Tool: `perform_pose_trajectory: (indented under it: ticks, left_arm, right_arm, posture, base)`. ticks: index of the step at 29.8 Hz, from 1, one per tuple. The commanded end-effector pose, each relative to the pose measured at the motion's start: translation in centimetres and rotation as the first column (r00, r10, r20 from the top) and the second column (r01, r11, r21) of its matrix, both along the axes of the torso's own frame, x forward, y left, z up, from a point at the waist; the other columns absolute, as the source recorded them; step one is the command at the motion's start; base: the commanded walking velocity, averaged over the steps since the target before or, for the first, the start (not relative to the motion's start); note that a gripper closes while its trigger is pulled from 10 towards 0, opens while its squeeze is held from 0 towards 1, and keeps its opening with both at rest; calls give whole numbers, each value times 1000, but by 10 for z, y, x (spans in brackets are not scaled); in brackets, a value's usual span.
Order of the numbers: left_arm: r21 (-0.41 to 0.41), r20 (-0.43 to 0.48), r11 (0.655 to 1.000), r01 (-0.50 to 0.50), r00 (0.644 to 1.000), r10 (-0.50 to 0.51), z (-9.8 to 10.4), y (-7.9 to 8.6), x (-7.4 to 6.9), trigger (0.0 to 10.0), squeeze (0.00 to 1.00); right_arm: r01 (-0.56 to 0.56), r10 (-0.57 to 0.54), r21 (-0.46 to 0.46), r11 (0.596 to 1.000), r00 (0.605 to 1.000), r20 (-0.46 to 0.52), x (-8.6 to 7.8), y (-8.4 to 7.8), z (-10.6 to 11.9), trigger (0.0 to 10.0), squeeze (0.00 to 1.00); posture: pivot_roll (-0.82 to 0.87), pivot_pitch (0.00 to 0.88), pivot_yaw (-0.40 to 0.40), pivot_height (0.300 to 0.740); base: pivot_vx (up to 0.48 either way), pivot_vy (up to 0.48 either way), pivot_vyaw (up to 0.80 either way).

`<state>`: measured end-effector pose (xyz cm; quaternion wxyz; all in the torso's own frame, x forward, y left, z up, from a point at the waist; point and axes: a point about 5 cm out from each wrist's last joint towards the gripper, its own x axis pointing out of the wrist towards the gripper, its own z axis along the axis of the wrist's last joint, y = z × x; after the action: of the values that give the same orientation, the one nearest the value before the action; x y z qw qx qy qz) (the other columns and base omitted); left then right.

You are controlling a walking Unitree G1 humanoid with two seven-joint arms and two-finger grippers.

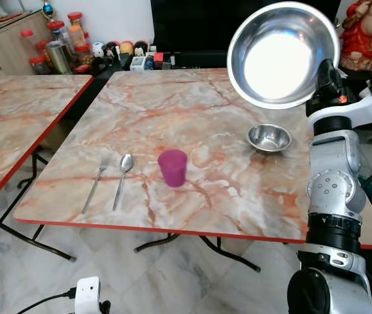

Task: Setting the table

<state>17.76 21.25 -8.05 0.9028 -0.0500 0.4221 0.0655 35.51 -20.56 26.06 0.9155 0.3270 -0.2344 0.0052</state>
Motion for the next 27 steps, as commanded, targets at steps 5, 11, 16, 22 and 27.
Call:
perform_pose_trajectory:
  ticks: [5, 11, 16, 22, 27]
  left_arm:
    - [10, -14, 1000, -27, 1000, 27, -2, 5, -7, 10000, 0]
    - [12, -15, 1000, -27, 1000, 27, -3, 6, -8, 10000, 0]
    - [12, -15, 1000, -25, 1000, 25, -3, 6, -9, 10000, 0]
    - [11, -16, 1000, -28, 999, 28, -3, 6, -11, 10000, 0]
    - [10, -18, 999, -34, 999, 34, -4, 6, -12, 10000, 0]
  right_arm:
    - [-25, 25, -56, 998, 1000, -6, 5, 17, 1, 10000, 0]
    - [7, -7, -60, 998, 1000, 10, 6, 15, 3, 10000, 0]
    - [13, -12, -65, 998, 1000, 9, 6, 16, 2, 10000, 0]
    - [11, -11, -78, 997, 1000, 5, 6, 23, -1, 10000, 0]
    - [13, -12, -88, 996, 1000, 5, 7, 22, -1, 10000, 0]
  posture:
    - [0, 0, 36, 728]
    - [-3, 0, 38, 728]
    - [-3, 0, 40, 728]
    - [-2, 0, 39, 728]
    - [-3, 0, 35, 728]
  base:
    - [0, 480, 0]
    - [0, 480, 0]
    - [0, 480, 0]
    - [0, 480, 0]
    - [0, 480, 0]
